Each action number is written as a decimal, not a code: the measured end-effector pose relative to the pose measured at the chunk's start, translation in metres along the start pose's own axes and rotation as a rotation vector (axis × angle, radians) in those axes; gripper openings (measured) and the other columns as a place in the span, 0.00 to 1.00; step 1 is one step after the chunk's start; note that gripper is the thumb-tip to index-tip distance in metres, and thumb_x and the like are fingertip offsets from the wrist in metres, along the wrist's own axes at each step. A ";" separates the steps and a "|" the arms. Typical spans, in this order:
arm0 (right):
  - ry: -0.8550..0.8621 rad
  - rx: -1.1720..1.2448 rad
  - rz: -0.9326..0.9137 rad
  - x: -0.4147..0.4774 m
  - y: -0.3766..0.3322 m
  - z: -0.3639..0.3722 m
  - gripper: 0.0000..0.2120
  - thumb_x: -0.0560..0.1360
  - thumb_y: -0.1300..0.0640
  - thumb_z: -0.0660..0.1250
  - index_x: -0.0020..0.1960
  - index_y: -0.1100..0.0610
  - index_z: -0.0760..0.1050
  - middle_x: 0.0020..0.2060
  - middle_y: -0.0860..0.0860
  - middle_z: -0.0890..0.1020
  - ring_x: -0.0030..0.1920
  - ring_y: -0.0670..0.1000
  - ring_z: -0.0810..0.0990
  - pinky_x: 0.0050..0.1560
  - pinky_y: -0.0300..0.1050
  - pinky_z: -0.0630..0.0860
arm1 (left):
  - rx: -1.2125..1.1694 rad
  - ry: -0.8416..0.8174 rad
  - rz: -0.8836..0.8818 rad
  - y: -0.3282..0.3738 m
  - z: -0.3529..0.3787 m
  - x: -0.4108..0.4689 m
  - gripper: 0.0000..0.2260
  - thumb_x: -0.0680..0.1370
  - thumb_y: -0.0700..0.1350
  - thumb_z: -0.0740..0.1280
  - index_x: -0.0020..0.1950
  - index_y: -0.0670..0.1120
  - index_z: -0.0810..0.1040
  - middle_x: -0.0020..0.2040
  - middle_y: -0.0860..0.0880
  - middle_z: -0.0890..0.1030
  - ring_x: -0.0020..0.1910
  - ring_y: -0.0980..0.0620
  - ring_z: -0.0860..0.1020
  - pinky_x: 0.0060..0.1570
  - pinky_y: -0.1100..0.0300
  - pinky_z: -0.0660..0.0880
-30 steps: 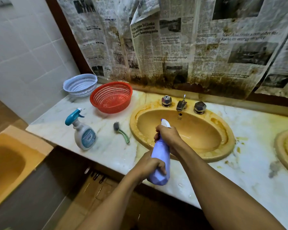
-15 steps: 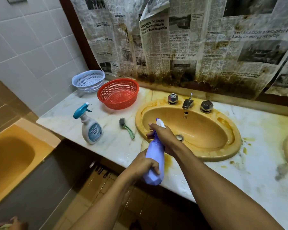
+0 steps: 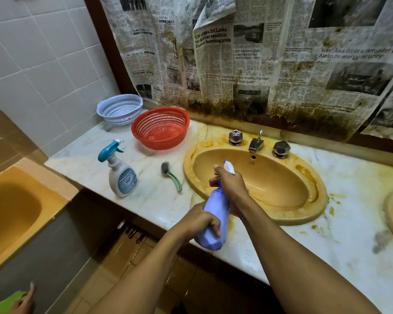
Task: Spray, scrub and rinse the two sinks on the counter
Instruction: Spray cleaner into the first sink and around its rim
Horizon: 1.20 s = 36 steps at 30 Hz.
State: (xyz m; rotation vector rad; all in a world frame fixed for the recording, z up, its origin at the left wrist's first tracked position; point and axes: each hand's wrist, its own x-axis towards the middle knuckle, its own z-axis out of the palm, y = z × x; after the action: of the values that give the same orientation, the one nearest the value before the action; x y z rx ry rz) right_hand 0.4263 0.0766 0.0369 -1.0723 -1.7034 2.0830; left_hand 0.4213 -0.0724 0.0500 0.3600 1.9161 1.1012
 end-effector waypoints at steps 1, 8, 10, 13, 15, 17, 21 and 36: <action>0.016 0.002 -0.005 0.000 -0.001 -0.002 0.26 0.79 0.44 0.68 0.71 0.59 0.75 0.37 0.54 0.86 0.40 0.52 0.82 0.46 0.48 0.77 | 0.003 -0.011 0.001 0.001 0.000 0.002 0.14 0.54 0.40 0.70 0.38 0.47 0.77 0.32 0.55 0.78 0.37 0.51 0.74 0.35 0.64 0.71; 0.031 -0.101 0.067 -0.004 -0.014 -0.007 0.12 0.70 0.51 0.64 0.48 0.56 0.79 0.28 0.53 0.81 0.35 0.57 0.77 0.43 0.52 0.76 | -0.017 -0.045 0.017 0.001 0.010 0.008 0.18 0.55 0.42 0.71 0.44 0.48 0.81 0.38 0.54 0.82 0.43 0.50 0.78 0.46 0.58 0.76; -0.030 -0.131 0.057 -0.007 -0.015 -0.005 0.09 0.73 0.53 0.64 0.48 0.57 0.78 0.30 0.54 0.82 0.36 0.57 0.78 0.45 0.51 0.76 | -0.026 -0.016 0.024 -0.002 0.012 0.005 0.19 0.55 0.42 0.71 0.46 0.48 0.81 0.40 0.54 0.82 0.44 0.51 0.78 0.45 0.59 0.75; -0.138 -0.056 0.054 -0.012 -0.010 -0.001 0.03 0.78 0.52 0.68 0.50 0.51 0.76 0.36 0.56 0.82 0.40 0.56 0.79 0.48 0.51 0.76 | -0.053 0.020 0.019 -0.009 0.009 0.000 0.22 0.55 0.42 0.70 0.48 0.47 0.82 0.42 0.53 0.82 0.43 0.51 0.78 0.43 0.61 0.75; -0.197 -0.018 0.080 -0.013 -0.004 0.004 0.06 0.79 0.50 0.70 0.52 0.50 0.75 0.36 0.56 0.82 0.41 0.55 0.79 0.49 0.51 0.75 | -0.058 0.032 0.018 -0.015 0.006 -0.004 0.22 0.54 0.42 0.71 0.49 0.47 0.82 0.43 0.52 0.82 0.44 0.50 0.78 0.44 0.59 0.76; -0.220 -0.044 0.087 -0.014 0.003 0.011 0.07 0.79 0.50 0.69 0.52 0.53 0.76 0.35 0.55 0.83 0.41 0.55 0.79 0.50 0.50 0.75 | -0.057 0.049 0.012 -0.021 0.002 -0.010 0.24 0.54 0.42 0.71 0.50 0.47 0.82 0.44 0.51 0.83 0.46 0.49 0.78 0.46 0.57 0.78; -0.193 -0.123 0.092 -0.022 0.010 0.027 0.10 0.74 0.52 0.65 0.52 0.55 0.78 0.31 0.54 0.82 0.38 0.57 0.79 0.48 0.54 0.79 | -0.090 0.067 -0.003 -0.033 -0.002 -0.018 0.25 0.53 0.42 0.71 0.50 0.48 0.82 0.48 0.46 0.85 0.51 0.45 0.81 0.50 0.53 0.80; -0.172 -0.292 0.121 -0.036 0.038 0.034 0.11 0.74 0.53 0.62 0.55 0.51 0.77 0.31 0.53 0.84 0.39 0.55 0.79 0.45 0.46 0.76 | -0.215 0.084 -0.073 -0.061 0.018 -0.041 0.23 0.54 0.41 0.71 0.48 0.44 0.83 0.41 0.50 0.84 0.44 0.49 0.80 0.43 0.59 0.78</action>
State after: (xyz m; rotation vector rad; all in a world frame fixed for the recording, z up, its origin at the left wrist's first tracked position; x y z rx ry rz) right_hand 0.4382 0.0189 0.0167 -1.1297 -2.1287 2.0959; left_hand 0.4691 -0.1219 0.0192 0.1259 1.8459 1.2766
